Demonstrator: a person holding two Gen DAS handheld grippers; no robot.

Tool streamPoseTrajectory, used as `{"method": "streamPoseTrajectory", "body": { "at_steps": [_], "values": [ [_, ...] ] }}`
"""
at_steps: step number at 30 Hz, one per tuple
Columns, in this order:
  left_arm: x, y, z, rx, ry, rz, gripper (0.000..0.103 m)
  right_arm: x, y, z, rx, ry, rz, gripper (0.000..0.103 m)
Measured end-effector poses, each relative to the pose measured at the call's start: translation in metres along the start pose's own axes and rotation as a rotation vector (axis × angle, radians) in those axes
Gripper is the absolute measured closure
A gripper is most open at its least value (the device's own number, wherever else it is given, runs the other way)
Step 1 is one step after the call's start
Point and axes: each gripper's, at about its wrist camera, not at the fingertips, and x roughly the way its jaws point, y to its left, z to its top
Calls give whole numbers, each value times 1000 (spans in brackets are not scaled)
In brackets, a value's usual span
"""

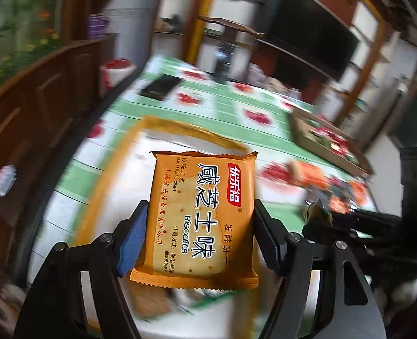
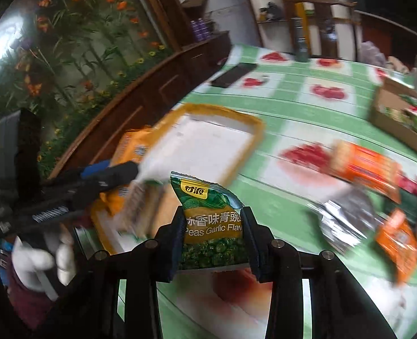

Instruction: Organize snacks

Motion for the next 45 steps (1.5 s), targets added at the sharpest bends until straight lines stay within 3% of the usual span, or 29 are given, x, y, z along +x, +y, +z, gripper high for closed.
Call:
{"method": "streamPoseTrajectory", "body": {
  "at_steps": [3, 7, 11, 14, 21, 23, 25, 26, 28, 31, 33, 37, 41, 45],
  "values": [
    [25, 19, 7, -28, 16, 89, 33, 41, 17, 22, 28, 47, 44, 64],
    [37, 38, 4, -68, 62, 159, 33, 89, 40, 32, -5, 92, -8, 64],
    [28, 46, 1, -93, 55, 107, 33, 118, 39, 29, 20, 122, -29, 61],
    [11, 35, 1, -77, 20, 77, 33, 113, 34, 25, 41, 97, -37, 58],
    [-56, -12, -7, -45, -132, 9, 31, 27, 28, 1, 59, -76, -58, 53],
    [-90, -36, -18, -28, -243, -42, 17, -6, 27, -15, 52, -145, -107, 47],
    [-111, -51, -31, -34, -326, -147, 13, -46, 22, -39, 65, -221, -162, 41],
    [-121, -61, -43, -54, -367, -260, 13, -63, 17, -51, 79, -251, -184, 39],
    [-123, -78, -55, -87, -346, -401, 13, -102, 6, -78, 111, -304, -233, 39],
    [-123, -116, -58, -26, -291, -447, 13, -156, -12, -113, 148, -379, -329, 39],
    [-137, -140, -57, 52, -331, -435, 13, -190, -25, -133, 176, -418, -388, 38],
    [-168, -155, -50, 133, -405, -361, 13, -246, -47, -172, 250, -488, -438, 34],
    [-213, -150, -40, 252, -512, -182, 13, -279, -57, -193, 266, -523, -473, 34],
    [-263, -130, -30, 310, -589, -34, 13, -314, -47, -186, 204, -571, -494, 34]
  ]
}}
